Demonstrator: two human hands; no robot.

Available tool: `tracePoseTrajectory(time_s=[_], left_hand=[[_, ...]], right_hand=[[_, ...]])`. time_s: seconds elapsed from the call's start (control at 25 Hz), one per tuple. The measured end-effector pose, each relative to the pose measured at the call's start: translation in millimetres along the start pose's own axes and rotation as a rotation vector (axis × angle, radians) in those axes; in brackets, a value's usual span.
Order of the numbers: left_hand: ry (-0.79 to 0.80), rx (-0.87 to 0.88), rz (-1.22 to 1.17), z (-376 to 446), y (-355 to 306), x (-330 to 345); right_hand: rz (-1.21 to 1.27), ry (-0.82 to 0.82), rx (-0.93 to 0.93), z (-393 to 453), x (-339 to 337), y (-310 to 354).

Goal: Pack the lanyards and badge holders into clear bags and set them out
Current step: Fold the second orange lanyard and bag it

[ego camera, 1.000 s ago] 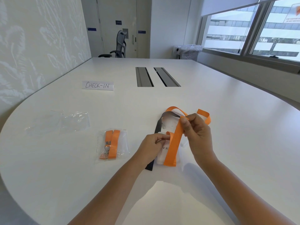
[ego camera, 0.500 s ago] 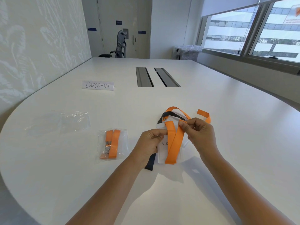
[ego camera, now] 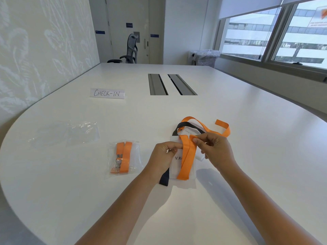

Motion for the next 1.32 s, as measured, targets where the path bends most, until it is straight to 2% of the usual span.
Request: tracePoseTrajectory(time_s=[0.28,0.52,0.68,0.88,1.08,1.32], left_hand=[[0.026,0.04,0.056,0,1,2],[0.0,0.088,0.083,2,-2,2],[-0.02,0.133,0.148,3,-2,2],[-0.036,0.145,0.243,6,-1,-2],[0.045,0.114,0.175,4,2,9],[-0.006,0.101,0.164,3,4,4]], right_hand=[[-0.003,0.204,0.208,4,20,-21],[0.02,0.196,0.335,7,23,-33],[-0.003,0.179,0.317,8,27,-34],[-0.044,0.164,0.191,6,27,-25],[-0.057,0.085,0.12,3,24,-20],[0.01,0.115,0.079,-1,27,-16]])
Point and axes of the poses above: each hand's wrist, its own z-axis towards the middle knuckle, its own x-axis out of the palm, y = z × x, the point moved 9 cm from there along z, towards the middle knuckle, and after that the axes turned 15 degrees about x, right-handed, at the moved point
